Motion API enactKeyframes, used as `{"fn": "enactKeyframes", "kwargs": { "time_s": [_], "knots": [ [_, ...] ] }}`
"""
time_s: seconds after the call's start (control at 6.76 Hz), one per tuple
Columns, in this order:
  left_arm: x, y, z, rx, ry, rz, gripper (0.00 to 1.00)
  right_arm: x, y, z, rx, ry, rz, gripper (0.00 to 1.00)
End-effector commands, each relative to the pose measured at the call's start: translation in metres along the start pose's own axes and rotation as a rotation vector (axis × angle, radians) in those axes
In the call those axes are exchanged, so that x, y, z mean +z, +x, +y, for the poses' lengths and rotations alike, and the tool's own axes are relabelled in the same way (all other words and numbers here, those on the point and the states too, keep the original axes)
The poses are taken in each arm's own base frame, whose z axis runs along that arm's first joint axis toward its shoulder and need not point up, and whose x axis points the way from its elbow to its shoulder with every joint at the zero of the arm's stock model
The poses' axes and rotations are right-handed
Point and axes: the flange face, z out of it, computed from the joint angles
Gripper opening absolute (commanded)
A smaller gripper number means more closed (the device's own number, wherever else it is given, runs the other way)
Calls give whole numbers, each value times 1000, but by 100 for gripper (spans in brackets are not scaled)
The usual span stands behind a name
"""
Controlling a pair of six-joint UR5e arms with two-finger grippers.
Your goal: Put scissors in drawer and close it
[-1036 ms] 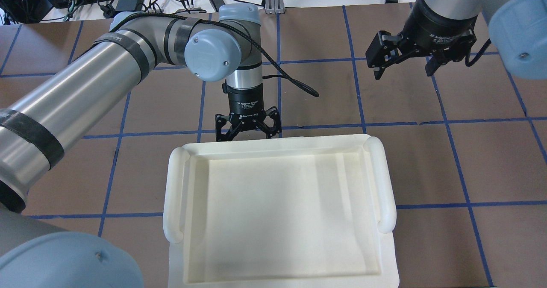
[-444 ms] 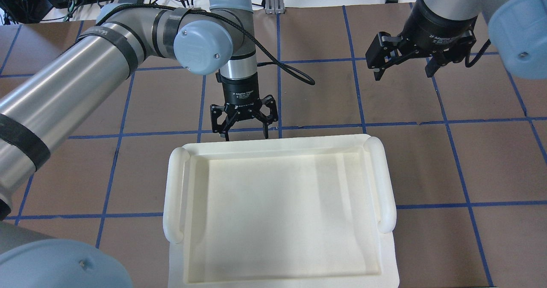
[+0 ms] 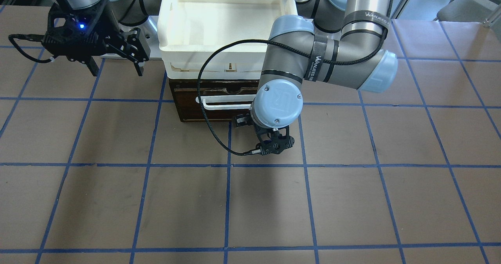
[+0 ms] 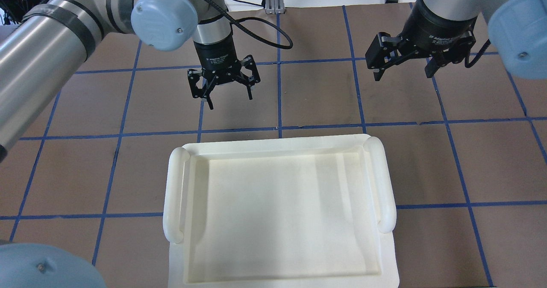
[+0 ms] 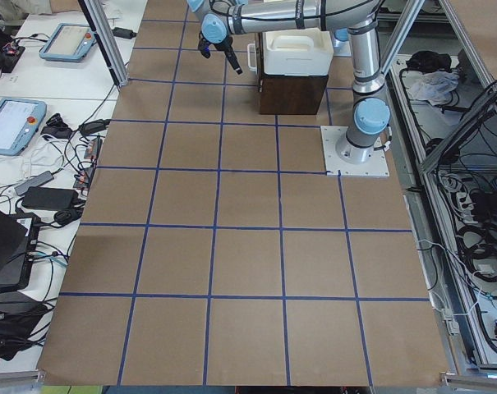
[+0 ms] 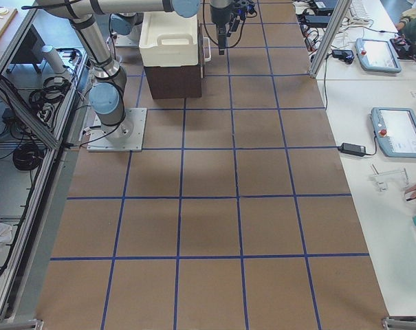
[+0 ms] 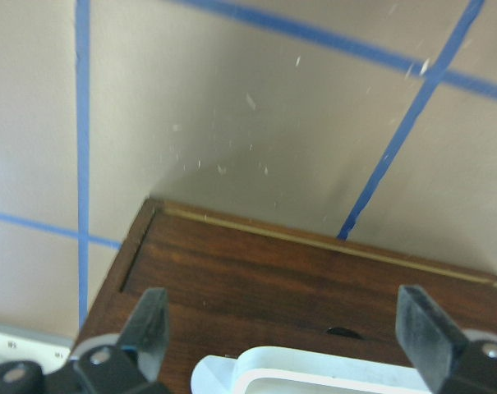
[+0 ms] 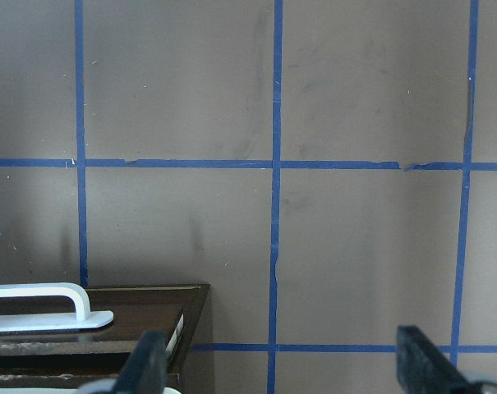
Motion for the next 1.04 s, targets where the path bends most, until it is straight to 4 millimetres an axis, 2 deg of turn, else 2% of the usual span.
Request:
{"fn": "enactKeyframes", "kwargs": {
  "time_s": [0.0, 0.15, 0.3, 0.44, 0.59, 0.89],
  "knots": [
    [-50, -31, -14, 167, 215, -25, 100, 0, 0, 0, 0, -1, -1, 100],
    [-70, -53, -13, 226, 250, -32, 100, 0, 0, 0, 0, -1, -1, 100],
    [-101, -86, -7, 212, 301, -24, 100, 0, 0, 0, 0, -1, -1, 100],
    [-130, -115, 8, 264, 339, -33, 100, 1, 0, 0, 0, -2, -1, 100],
    [-149, -135, 24, 253, 353, -32, 100, 1, 0, 0, 1, -2, -1, 100],
    [-172, -180, 46, 301, 339, -42, 100, 1, 0, 0, 1, -2, -1, 100]
  ]
}}
